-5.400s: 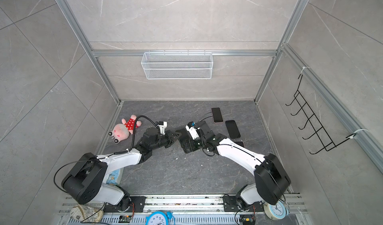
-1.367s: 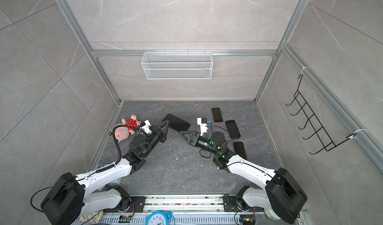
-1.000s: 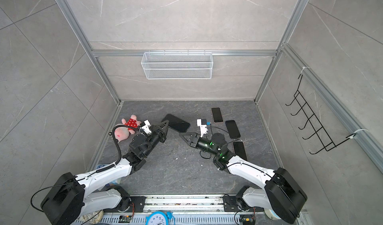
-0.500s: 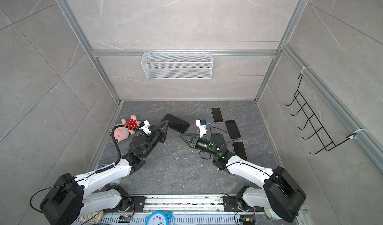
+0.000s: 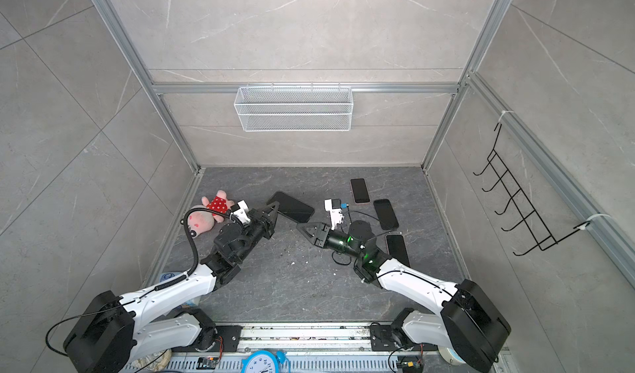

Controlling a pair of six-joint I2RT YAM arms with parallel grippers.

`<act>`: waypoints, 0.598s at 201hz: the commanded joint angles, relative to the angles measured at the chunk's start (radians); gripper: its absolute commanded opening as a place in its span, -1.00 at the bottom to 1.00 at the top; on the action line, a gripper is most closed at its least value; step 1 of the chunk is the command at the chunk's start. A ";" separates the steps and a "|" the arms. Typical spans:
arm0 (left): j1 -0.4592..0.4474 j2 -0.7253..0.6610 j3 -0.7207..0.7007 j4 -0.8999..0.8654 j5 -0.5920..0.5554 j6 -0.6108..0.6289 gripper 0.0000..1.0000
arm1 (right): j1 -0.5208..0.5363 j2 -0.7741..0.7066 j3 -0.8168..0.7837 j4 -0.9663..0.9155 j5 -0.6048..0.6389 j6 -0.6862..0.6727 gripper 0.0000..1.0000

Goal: Take the phone out of the phone case
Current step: Remove the phone case from the phone.

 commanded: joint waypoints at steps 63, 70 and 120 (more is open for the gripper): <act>-0.018 -0.042 0.021 0.122 -0.015 0.028 -1.00 | 0.003 0.029 -0.006 0.125 0.024 0.075 -0.38; -0.020 -0.041 0.019 0.127 -0.017 0.029 -1.00 | 0.003 0.026 -0.006 0.122 0.027 0.075 -0.37; -0.023 -0.040 0.019 0.128 -0.020 0.030 -1.00 | 0.003 0.020 -0.002 0.103 0.034 0.071 -0.51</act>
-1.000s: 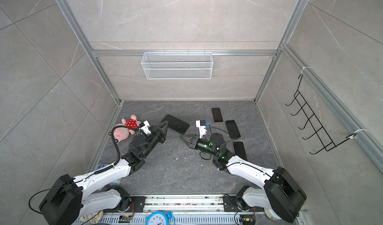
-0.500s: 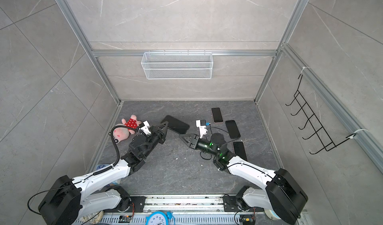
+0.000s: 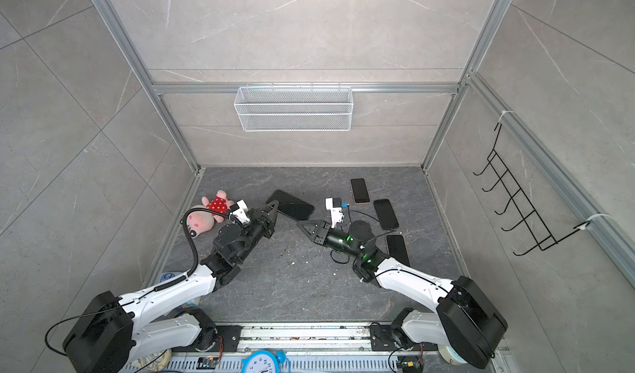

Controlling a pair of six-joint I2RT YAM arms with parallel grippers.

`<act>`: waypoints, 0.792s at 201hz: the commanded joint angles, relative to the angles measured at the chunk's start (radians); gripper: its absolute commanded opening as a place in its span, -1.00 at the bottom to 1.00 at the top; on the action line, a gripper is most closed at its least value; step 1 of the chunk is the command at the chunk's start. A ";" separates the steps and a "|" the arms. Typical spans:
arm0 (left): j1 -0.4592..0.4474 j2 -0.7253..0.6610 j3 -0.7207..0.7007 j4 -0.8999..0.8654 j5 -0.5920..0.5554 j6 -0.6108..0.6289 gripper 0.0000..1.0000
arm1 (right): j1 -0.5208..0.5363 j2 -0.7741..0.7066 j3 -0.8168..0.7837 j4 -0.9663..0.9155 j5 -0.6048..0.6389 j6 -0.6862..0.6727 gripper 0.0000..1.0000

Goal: Take the phone out of the phone case
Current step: Remove the phone case from the phone.

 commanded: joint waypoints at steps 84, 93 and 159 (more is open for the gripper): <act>-0.015 -0.036 0.021 0.098 -0.001 0.031 -1.00 | 0.000 -0.004 0.001 0.021 0.022 -0.033 -0.85; -0.014 -0.039 0.022 0.089 0.001 0.027 -1.00 | 0.000 -0.010 -0.001 0.014 0.023 -0.048 -0.89; -0.014 -0.081 0.041 0.016 0.029 0.022 -1.00 | 0.000 -0.100 0.039 -0.277 0.093 -0.307 -1.00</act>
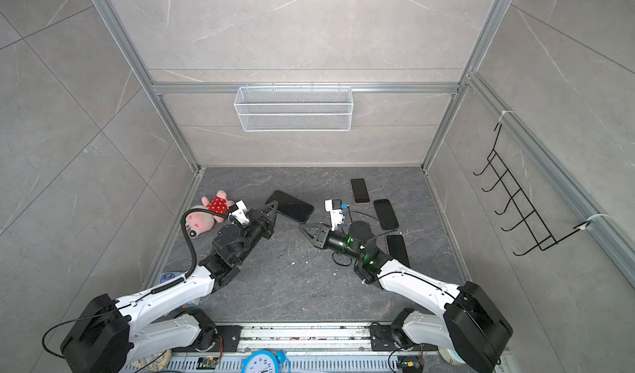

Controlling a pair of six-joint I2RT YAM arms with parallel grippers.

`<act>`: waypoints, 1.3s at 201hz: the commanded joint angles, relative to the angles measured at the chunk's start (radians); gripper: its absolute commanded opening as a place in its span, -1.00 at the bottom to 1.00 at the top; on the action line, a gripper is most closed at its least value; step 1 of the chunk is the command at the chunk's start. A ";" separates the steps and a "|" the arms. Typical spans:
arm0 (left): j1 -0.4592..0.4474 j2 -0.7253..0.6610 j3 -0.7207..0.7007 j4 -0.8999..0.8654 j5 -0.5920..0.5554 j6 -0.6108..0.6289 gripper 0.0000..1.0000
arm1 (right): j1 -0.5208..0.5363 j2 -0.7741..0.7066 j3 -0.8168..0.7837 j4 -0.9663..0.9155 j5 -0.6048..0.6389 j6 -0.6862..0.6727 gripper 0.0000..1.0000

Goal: Take the phone out of the phone case
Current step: Remove the phone case from the phone.

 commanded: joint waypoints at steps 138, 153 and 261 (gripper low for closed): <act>-0.022 -0.016 -0.006 0.219 -0.038 0.069 -1.00 | -0.006 0.037 -0.071 0.349 -0.033 0.173 0.03; -0.026 -0.004 -0.009 0.241 -0.056 0.070 -1.00 | -0.003 0.054 -0.079 0.407 -0.039 0.213 0.02; -0.057 0.036 -0.013 0.316 -0.104 0.089 -1.00 | 0.002 0.118 -0.083 0.466 0.010 0.280 -0.34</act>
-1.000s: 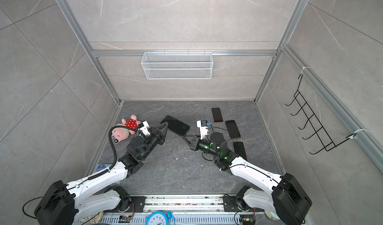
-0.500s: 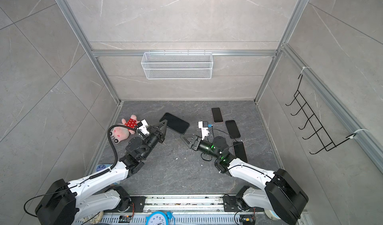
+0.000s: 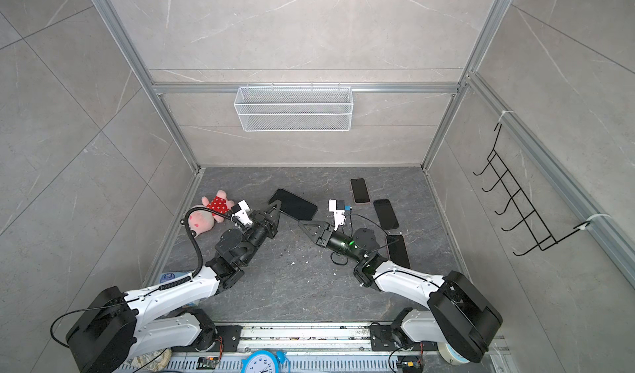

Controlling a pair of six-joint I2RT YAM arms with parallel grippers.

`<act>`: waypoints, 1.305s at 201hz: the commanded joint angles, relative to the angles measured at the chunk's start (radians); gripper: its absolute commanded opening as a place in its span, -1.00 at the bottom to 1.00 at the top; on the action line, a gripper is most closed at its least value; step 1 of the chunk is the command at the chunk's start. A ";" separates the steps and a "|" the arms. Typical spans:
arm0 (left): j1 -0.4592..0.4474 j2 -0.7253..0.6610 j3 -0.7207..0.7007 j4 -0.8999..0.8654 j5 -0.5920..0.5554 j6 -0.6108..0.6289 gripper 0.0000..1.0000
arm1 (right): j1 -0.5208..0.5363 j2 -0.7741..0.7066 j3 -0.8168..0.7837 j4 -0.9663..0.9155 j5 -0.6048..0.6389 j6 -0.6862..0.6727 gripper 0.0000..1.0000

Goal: Take the phone out of the phone case
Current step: Remove the phone case from the phone.

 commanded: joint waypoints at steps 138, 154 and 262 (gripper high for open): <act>-0.008 -0.030 0.032 0.042 0.004 -0.003 -1.00 | 0.006 -0.043 0.016 -0.092 0.016 -0.103 -1.00; -0.006 -0.048 0.061 -0.045 0.033 -0.018 -1.00 | 0.005 -0.095 0.035 -0.283 0.026 -0.255 -1.00; 0.008 -0.032 0.208 -0.295 0.217 -0.038 -1.00 | 0.004 -0.319 0.171 -0.850 0.293 -0.874 -1.00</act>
